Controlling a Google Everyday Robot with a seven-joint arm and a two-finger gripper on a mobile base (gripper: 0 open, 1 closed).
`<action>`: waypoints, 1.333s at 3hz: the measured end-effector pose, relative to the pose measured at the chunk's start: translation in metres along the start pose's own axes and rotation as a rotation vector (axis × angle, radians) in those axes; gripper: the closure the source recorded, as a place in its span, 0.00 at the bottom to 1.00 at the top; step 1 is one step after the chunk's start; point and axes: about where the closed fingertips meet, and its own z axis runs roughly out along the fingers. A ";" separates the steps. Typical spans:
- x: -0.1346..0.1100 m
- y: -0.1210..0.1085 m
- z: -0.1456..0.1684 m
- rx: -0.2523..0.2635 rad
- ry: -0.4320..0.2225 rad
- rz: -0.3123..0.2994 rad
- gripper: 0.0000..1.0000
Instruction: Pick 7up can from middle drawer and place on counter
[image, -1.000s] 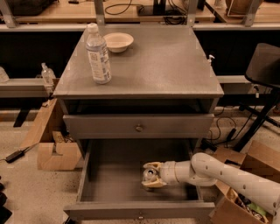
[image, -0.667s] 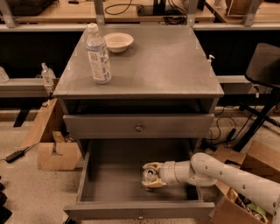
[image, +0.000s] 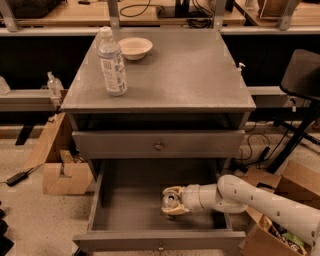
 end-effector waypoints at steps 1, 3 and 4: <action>-0.045 0.019 -0.027 -0.010 -0.019 -0.016 1.00; -0.237 0.096 -0.160 0.024 -0.104 0.053 1.00; -0.312 0.078 -0.216 0.116 -0.091 0.033 1.00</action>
Offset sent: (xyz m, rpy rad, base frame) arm -0.1570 -0.0107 0.3488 0.0102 -0.0707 0.0011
